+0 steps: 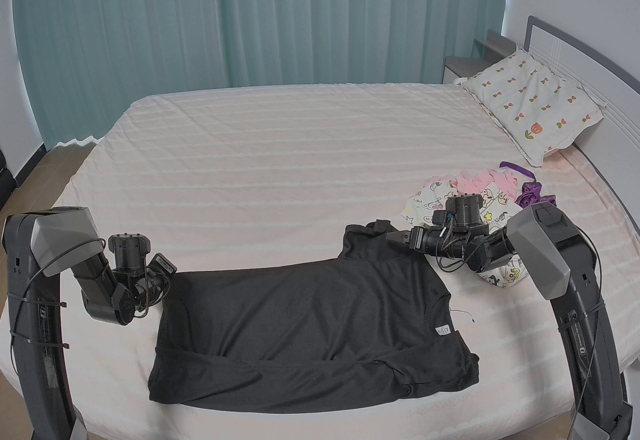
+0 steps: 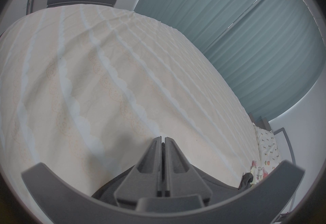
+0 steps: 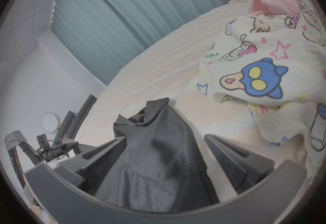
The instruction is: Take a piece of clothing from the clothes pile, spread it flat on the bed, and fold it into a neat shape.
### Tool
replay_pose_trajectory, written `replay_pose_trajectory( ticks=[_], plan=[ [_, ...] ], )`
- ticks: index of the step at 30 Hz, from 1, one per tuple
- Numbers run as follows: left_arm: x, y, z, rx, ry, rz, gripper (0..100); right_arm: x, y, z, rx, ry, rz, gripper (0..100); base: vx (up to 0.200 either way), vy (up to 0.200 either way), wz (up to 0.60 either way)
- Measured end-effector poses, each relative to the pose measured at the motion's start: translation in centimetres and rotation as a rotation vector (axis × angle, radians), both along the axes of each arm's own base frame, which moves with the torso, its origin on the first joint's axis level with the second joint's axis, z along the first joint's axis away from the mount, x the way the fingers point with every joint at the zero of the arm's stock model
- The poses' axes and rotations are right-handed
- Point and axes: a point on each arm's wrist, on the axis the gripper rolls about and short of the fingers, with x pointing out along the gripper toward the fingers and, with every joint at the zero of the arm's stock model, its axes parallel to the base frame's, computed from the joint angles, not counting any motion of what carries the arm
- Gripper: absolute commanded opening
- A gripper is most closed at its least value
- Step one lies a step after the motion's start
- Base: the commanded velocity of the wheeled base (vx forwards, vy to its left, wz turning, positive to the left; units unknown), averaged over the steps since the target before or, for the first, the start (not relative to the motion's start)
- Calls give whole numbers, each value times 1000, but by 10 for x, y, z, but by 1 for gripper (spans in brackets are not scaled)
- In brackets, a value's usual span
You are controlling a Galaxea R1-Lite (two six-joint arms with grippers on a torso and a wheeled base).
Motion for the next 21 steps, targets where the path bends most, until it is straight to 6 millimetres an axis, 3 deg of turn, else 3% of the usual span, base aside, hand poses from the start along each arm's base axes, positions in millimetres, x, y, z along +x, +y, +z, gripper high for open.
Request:
replay_pose_trajectory(
  ticks=[12,21],
  plan=[
    [0,2,2,-10,-8,13,0,2,-11,-7,-20,1,-58,0,0,0,0],
    [1,5,11,-18,-40,32,0,-5,-23,5,-18,-3,-79,0,0,0,0]
  ],
)
